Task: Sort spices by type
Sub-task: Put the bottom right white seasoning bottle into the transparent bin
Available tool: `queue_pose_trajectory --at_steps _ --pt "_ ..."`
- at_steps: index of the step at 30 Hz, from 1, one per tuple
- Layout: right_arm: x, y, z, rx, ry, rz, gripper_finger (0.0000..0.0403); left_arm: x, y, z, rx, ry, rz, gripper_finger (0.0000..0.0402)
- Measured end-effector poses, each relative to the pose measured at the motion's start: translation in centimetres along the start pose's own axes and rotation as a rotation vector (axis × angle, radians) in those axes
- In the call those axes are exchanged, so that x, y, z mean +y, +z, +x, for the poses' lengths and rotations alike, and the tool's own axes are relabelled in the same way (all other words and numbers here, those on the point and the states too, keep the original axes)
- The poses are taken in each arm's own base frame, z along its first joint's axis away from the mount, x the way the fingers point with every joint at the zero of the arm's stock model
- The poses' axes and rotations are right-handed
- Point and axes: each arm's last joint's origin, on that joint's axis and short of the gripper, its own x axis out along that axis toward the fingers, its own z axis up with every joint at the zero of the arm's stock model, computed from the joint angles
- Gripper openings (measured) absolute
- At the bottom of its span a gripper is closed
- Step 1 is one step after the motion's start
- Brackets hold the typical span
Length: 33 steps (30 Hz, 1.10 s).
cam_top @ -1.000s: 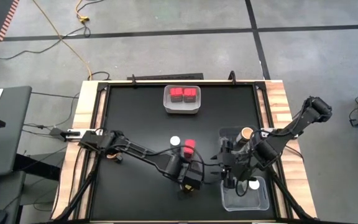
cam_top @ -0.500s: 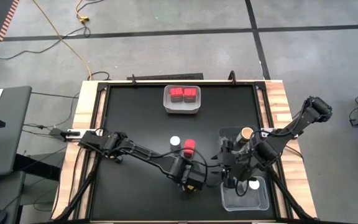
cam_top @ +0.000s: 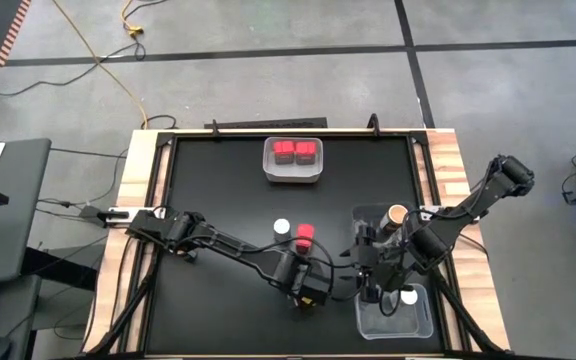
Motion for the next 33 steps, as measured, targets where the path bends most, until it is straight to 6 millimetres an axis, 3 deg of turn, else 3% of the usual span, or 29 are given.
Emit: queue_pose_trajectory --at_steps 8,19,22,26,30,33 --pt "0.0 0.0 0.0 0.000 0.000 -0.001 0.0299 0.1 0.2 -0.7 -0.002 -0.022 0.009 0.0301" --pt "0.2 0.7 0.1 -0.059 0.026 -0.007 0.0299 1.4 -1.3 -6.5 -0.050 0.073 0.114 0.0303" --pt "0.6 1.6 0.5 -0.137 0.058 -0.039 0.0299 1.7 -2.5 -8.2 -0.043 0.110 0.049 0.0303" --pt "0.8 2.7 1.3 -0.211 0.116 -0.037 0.0299 0.3 -4.7 -9.8 -0.209 0.283 0.157 0.0303" --pt "1.2 3.2 2.8 -0.194 0.100 -0.042 0.0299 -1.0 -7.1 -11.4 -0.299 0.309 0.218 0.0303" --pt "1.8 4.4 3.9 -0.174 0.107 -0.073 0.0299 -1.0 -8.2 -11.6 -0.315 0.338 0.226 0.0303"
